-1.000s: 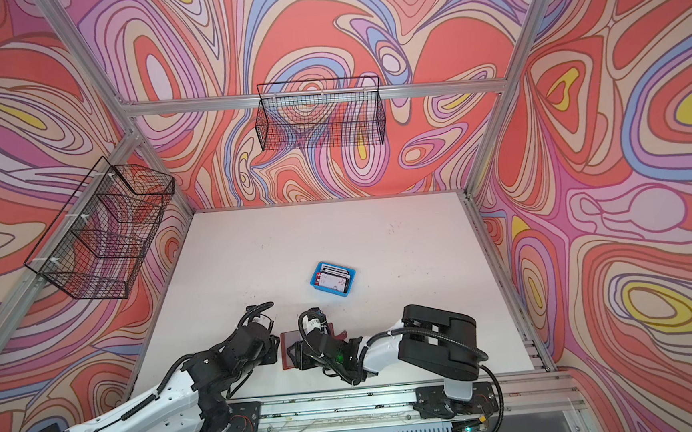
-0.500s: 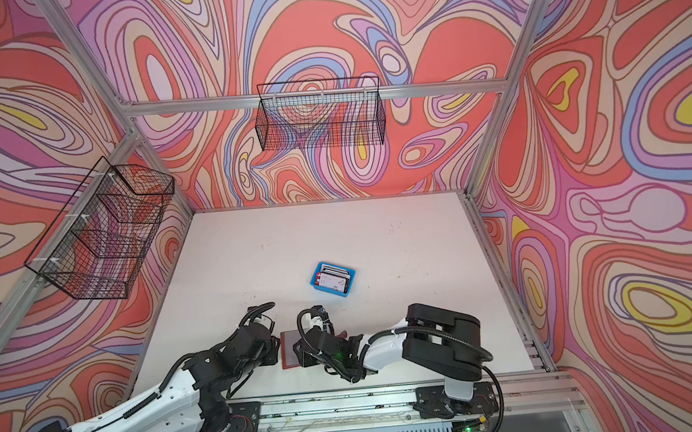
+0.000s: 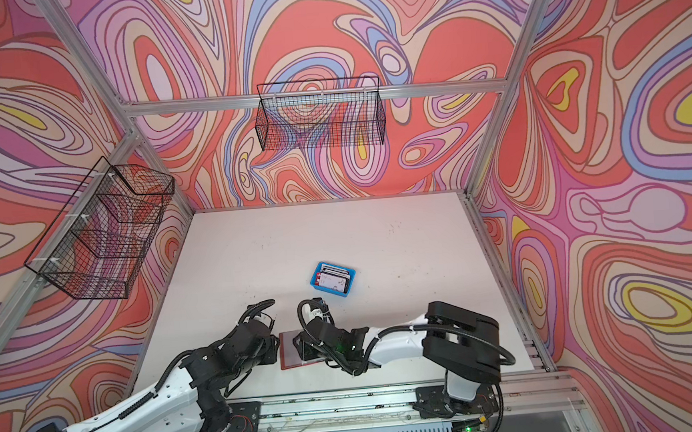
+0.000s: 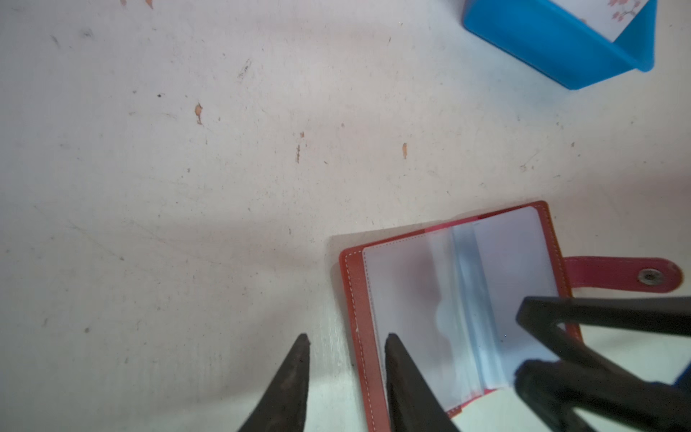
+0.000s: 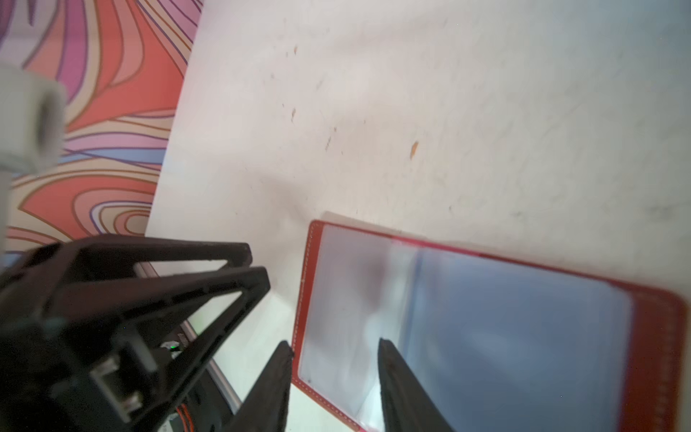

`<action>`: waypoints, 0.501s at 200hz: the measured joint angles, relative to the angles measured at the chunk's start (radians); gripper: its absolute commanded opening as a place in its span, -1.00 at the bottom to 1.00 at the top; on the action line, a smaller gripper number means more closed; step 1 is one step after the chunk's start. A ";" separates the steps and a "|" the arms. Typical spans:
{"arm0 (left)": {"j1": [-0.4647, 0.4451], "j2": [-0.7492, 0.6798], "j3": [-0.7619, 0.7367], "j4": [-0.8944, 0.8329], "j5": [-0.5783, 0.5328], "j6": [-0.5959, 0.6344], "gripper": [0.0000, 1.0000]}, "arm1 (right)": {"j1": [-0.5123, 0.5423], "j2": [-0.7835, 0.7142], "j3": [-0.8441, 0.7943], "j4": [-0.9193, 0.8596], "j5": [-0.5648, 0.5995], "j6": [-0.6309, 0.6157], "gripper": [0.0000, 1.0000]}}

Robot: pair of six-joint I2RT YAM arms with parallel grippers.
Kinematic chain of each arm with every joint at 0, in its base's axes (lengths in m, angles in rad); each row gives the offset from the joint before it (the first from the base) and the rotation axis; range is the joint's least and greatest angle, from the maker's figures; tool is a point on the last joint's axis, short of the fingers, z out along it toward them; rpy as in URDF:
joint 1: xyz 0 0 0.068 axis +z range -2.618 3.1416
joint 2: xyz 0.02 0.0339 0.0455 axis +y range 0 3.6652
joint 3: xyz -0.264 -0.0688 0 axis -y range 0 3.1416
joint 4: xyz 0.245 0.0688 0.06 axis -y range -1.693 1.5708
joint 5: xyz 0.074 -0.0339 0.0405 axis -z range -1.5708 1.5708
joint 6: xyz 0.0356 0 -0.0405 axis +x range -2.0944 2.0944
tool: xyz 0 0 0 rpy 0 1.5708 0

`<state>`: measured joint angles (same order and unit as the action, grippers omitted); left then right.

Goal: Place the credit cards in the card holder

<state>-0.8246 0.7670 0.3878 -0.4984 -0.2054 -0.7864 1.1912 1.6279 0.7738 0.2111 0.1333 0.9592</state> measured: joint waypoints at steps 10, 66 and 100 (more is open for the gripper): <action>0.000 -0.016 0.013 -0.021 0.000 0.000 0.02 | -0.029 -0.054 0.022 -0.060 0.011 -0.021 -0.16; 0.000 -0.033 0.047 -0.139 0.031 -0.029 0.25 | -0.205 -0.225 0.315 -0.410 0.158 -0.249 0.90; -0.058 0.014 0.178 -0.223 -0.007 -0.024 0.16 | -0.336 -0.226 0.480 -0.536 0.209 -0.472 0.71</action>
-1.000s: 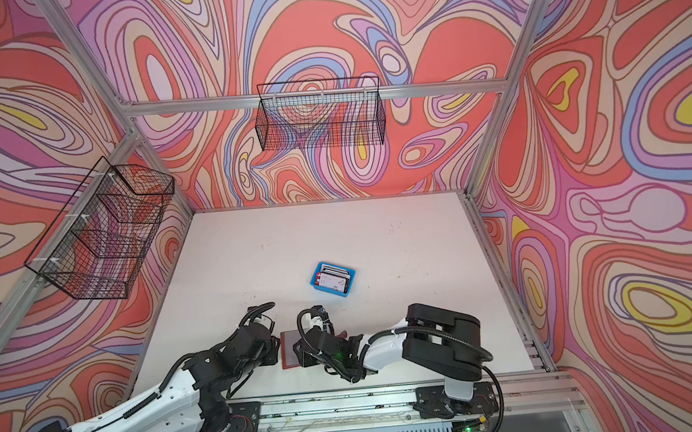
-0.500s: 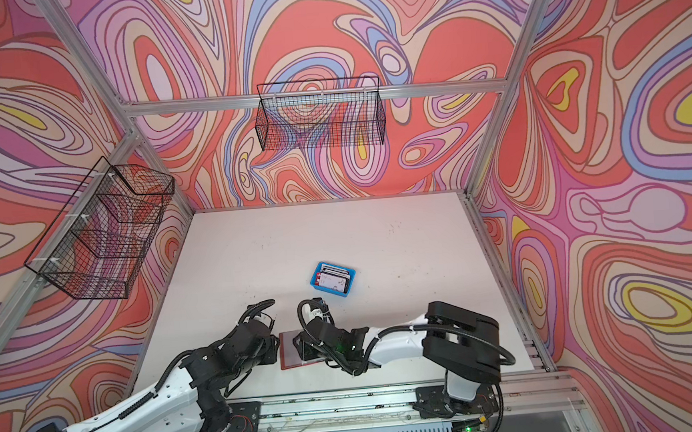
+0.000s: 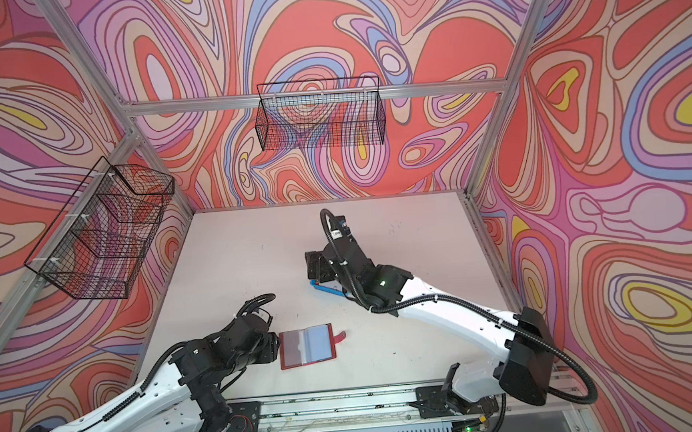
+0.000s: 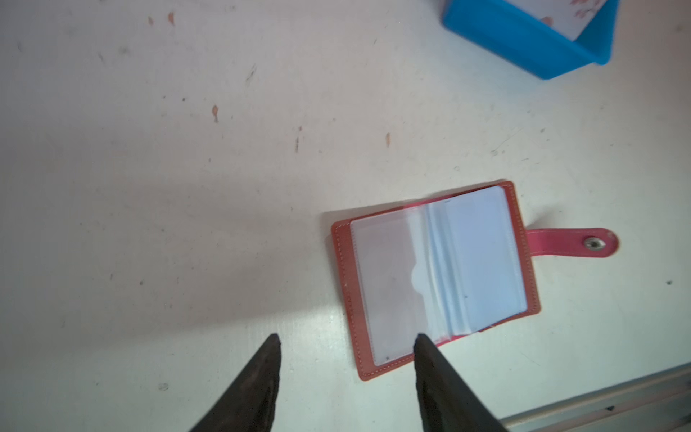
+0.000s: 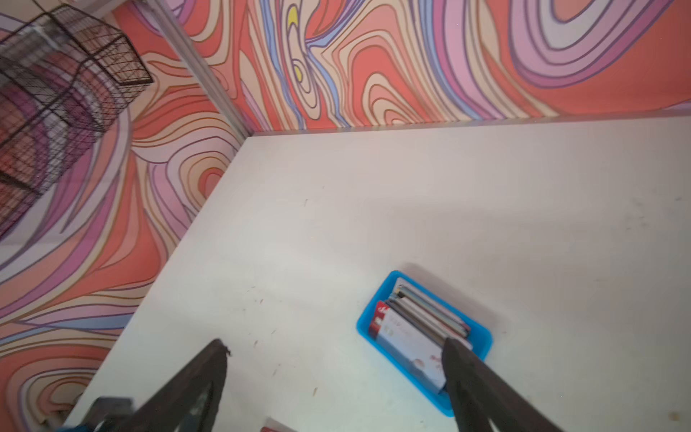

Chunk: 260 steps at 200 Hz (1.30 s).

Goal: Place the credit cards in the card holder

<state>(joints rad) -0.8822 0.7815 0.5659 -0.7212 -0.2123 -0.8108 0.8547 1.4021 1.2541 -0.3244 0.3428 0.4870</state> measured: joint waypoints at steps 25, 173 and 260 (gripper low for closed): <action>-0.014 0.015 0.005 -0.008 -0.021 0.004 0.16 | -0.195 0.042 0.033 -0.024 -0.103 -0.070 0.70; -0.015 0.004 -0.027 -0.014 0.014 0.013 0.19 | -0.285 0.385 0.132 -0.130 -0.375 -0.361 0.80; -0.015 -0.012 -0.071 -0.016 0.014 0.002 0.20 | -0.286 0.566 0.172 -0.211 -0.444 -0.378 0.96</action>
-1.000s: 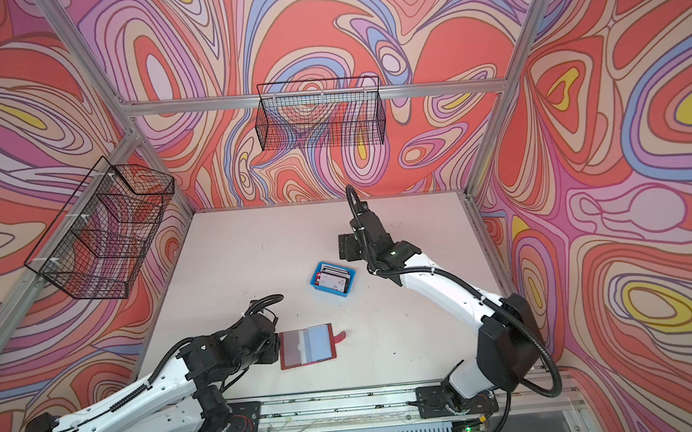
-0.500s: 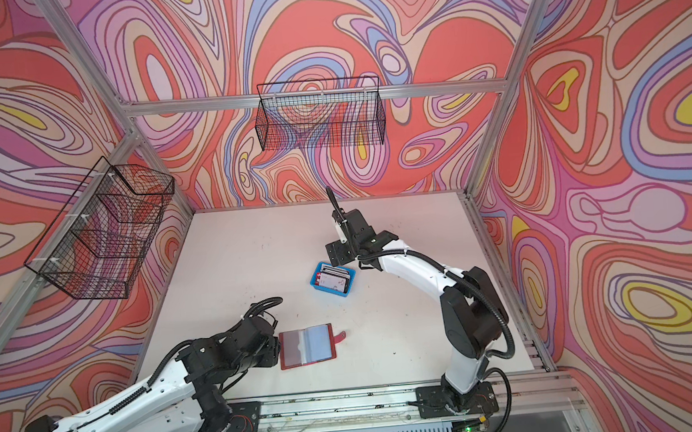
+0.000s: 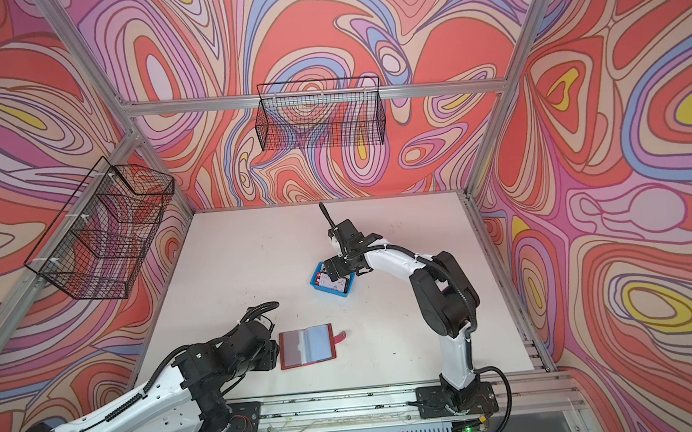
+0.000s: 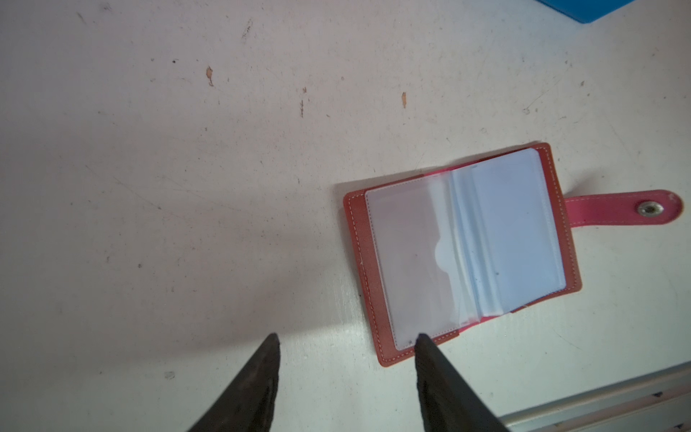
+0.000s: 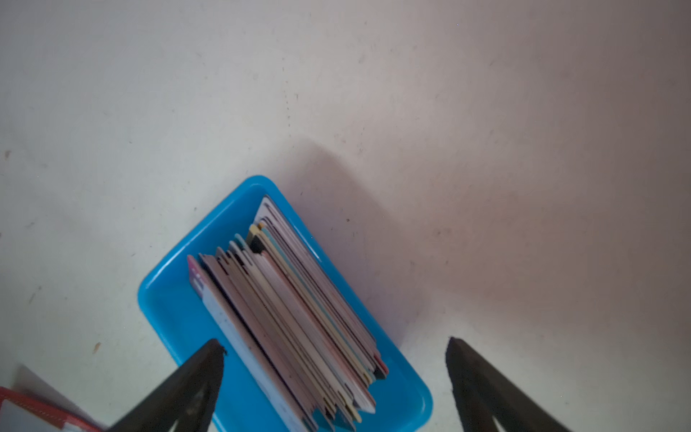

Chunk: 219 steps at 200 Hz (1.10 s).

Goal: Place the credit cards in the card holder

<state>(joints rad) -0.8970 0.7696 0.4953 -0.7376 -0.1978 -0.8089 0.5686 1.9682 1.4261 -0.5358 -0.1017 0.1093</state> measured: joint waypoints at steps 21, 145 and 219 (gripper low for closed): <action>0.000 0.001 0.000 0.001 0.000 -0.001 0.20 | 0.000 0.019 0.000 -0.022 -0.016 0.000 0.96; 0.000 0.019 0.000 0.001 0.001 -0.004 0.20 | -0.001 0.019 0.002 -0.037 -0.086 0.000 0.96; 0.000 0.024 0.000 0.001 0.008 -0.004 0.20 | 0.001 0.072 0.061 -0.045 -0.041 -0.001 0.96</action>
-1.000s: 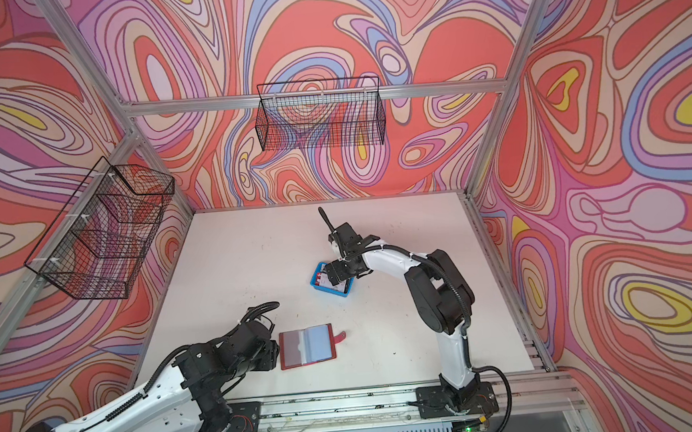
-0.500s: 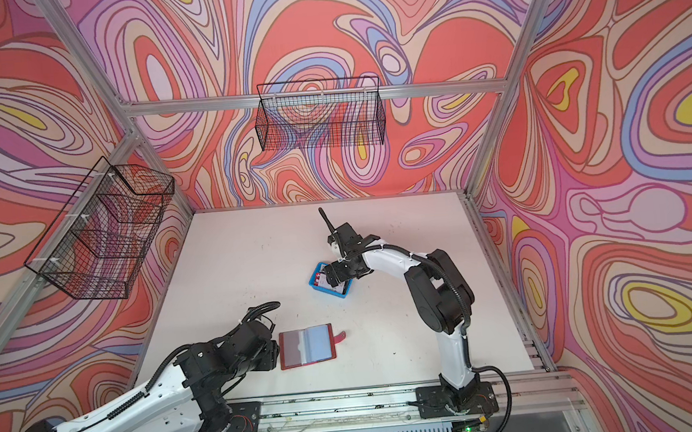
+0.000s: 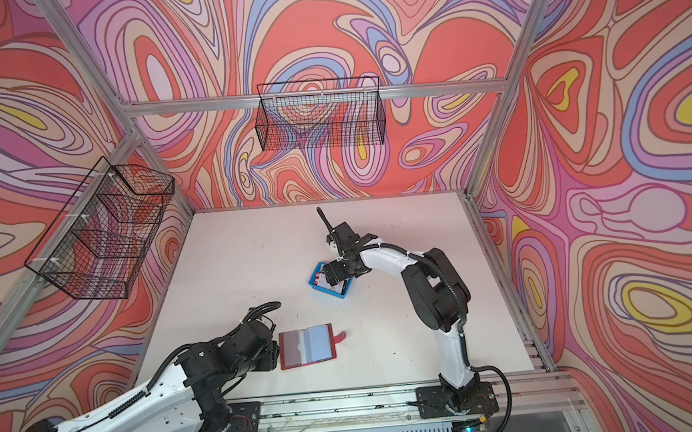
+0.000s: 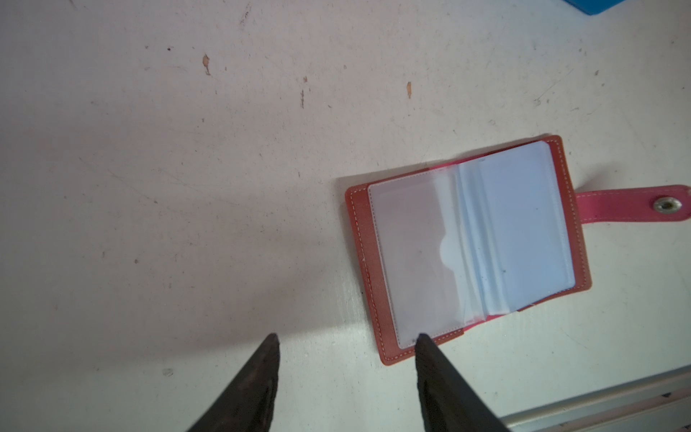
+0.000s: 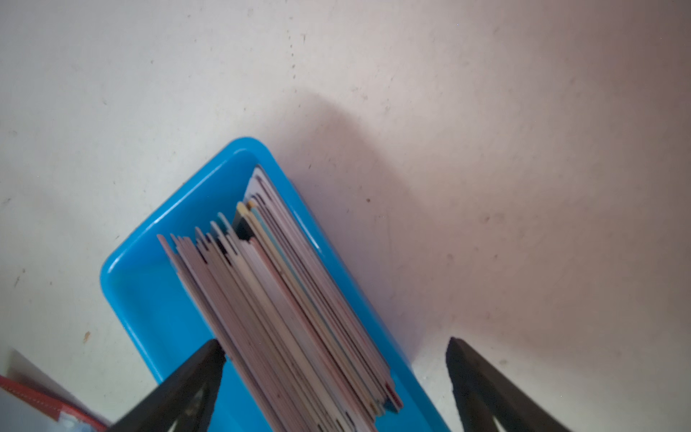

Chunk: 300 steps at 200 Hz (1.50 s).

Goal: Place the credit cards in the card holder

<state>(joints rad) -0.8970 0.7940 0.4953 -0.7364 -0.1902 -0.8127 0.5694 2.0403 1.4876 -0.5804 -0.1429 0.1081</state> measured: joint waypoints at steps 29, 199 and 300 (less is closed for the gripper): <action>0.000 0.001 0.000 0.000 0.000 0.000 0.20 | 0.000 0.055 0.050 0.010 0.005 -0.003 0.96; 0.000 0.031 0.000 0.001 0.005 0.000 0.20 | -0.040 0.009 -0.068 0.026 0.248 0.133 0.64; 0.000 0.032 0.000 0.001 0.007 0.000 0.20 | -0.043 -0.064 -0.087 0.028 0.250 0.138 0.38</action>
<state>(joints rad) -0.8970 0.8261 0.4953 -0.7357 -0.1833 -0.8124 0.5266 1.9766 1.4002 -0.5526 0.1074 0.2459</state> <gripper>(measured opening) 0.600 0.737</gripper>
